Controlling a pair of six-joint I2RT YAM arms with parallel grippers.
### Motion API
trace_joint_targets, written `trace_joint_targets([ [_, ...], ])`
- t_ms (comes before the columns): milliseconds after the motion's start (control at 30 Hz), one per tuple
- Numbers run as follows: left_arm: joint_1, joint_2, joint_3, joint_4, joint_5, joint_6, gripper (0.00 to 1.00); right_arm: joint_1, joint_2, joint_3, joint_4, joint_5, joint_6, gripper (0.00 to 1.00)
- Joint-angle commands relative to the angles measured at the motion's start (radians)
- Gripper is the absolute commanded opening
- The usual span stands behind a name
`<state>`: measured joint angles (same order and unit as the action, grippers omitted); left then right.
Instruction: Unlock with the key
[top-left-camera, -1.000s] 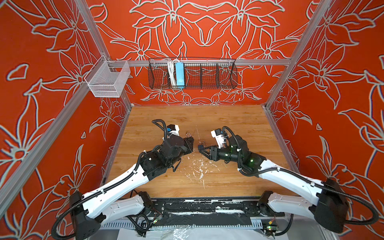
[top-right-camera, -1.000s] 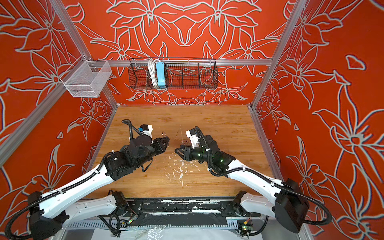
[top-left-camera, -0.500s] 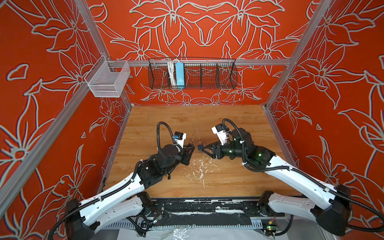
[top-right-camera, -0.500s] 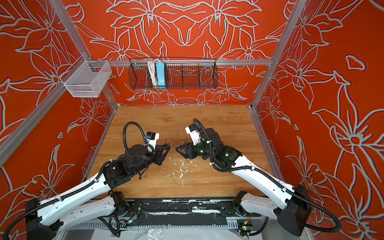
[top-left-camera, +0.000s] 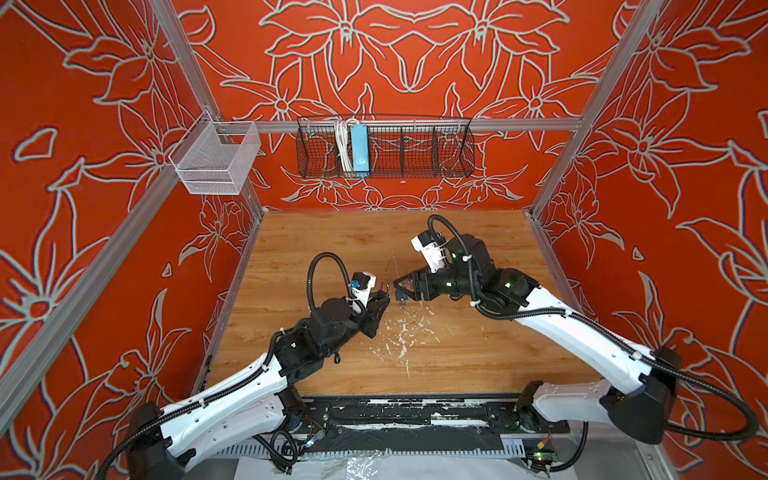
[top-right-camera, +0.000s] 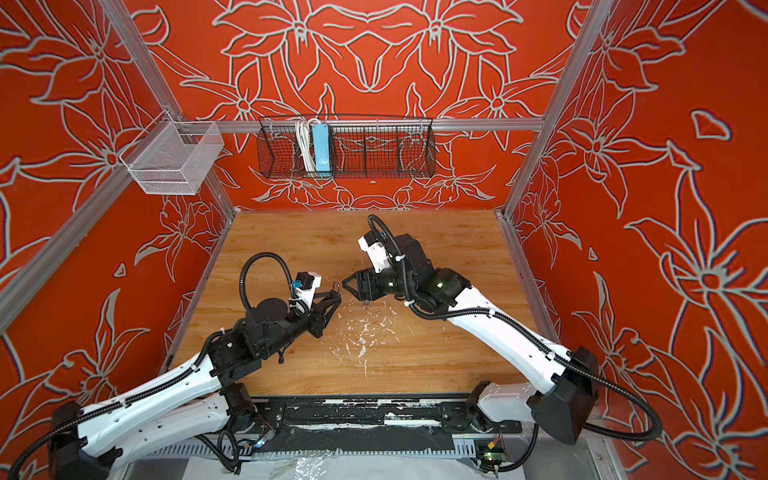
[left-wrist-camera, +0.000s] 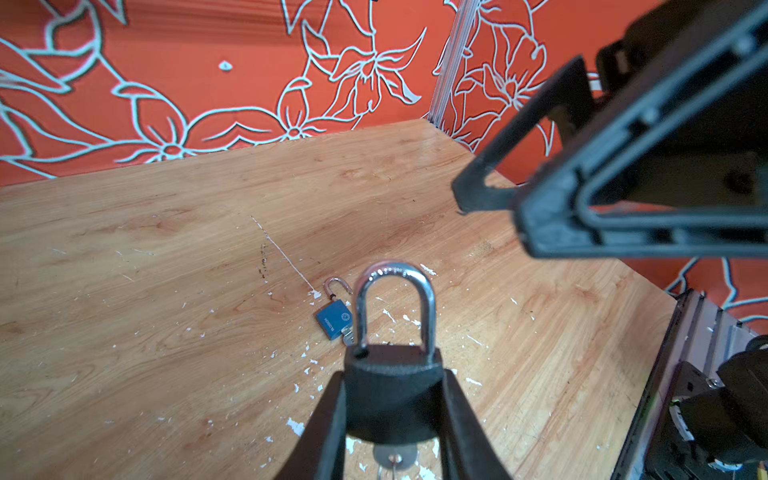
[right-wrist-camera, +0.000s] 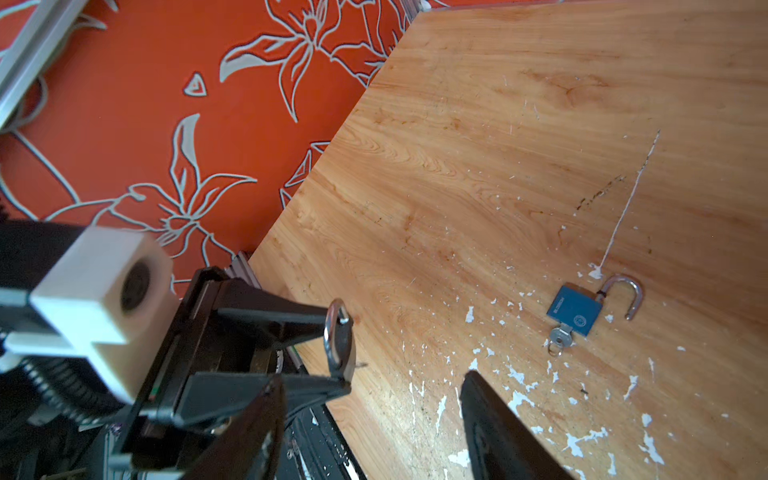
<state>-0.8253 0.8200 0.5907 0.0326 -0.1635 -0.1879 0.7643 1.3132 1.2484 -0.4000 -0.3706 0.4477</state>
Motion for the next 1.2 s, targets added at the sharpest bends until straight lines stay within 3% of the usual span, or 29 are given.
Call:
trace_joint_targets([
  [0,0.000,-0.016,-0.008,0.067,-0.019,0.028,0.00,0.008,0.044,0.073,-0.084,0.044,-0.063,0.68],
  [700,0.000,-0.001,-0.026,0.103,-0.033,0.042,0.00,0.045,0.280,0.339,-0.255,0.124,-0.209,0.71],
  [1033,0.001,-0.007,-0.029,0.098,-0.015,0.065,0.00,0.044,0.341,0.451,-0.393,0.238,-0.307,0.73],
  [1167,0.000,-0.013,-0.029,0.098,-0.008,0.075,0.00,0.044,0.339,0.457,-0.404,0.223,-0.358,0.74],
])
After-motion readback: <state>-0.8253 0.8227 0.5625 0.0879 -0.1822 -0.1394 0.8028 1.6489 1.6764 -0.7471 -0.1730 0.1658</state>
